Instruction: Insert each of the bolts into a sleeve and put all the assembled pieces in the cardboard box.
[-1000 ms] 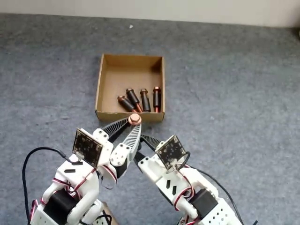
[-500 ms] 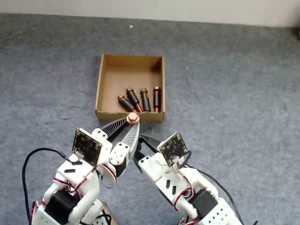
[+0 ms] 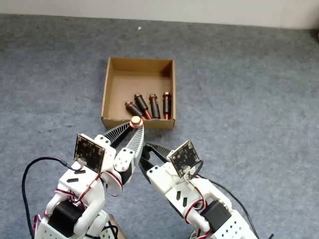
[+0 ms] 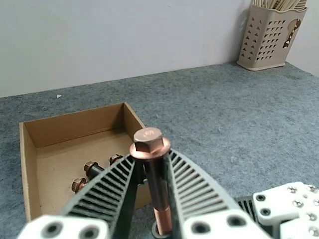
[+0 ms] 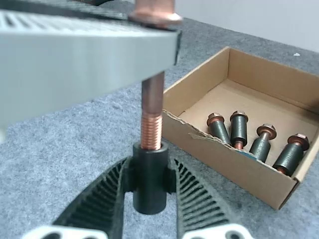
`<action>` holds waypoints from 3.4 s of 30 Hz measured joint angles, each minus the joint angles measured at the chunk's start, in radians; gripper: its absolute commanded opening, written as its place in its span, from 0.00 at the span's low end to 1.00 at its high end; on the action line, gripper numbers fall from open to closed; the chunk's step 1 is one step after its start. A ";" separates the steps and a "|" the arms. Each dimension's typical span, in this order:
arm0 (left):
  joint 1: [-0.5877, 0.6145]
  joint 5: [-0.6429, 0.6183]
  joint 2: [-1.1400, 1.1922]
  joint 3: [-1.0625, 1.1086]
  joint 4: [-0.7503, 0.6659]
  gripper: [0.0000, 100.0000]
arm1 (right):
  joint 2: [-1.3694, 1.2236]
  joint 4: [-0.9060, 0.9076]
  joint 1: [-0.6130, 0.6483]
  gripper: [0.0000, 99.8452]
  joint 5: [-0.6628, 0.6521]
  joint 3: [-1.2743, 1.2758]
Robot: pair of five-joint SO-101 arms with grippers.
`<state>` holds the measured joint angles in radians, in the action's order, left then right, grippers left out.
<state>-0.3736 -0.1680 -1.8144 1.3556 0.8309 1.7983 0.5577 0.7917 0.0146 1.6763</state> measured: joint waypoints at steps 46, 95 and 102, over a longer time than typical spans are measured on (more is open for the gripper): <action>0.287 -0.021 0.011 0.029 0.055 0.10 | 0.008 -0.138 -0.338 0.01 0.002 0.000; 0.288 -0.021 0.011 0.098 0.002 0.10 | -1.955 -1.129 -0.233 0.14 -0.236 -0.799; 0.288 -0.021 0.011 0.098 0.002 0.10 | -1.947 -1.134 -0.238 0.14 -0.236 -0.796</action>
<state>-0.0852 -0.1895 -1.8036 1.4538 0.8324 -0.1488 -0.5762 0.5539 -0.2217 0.8800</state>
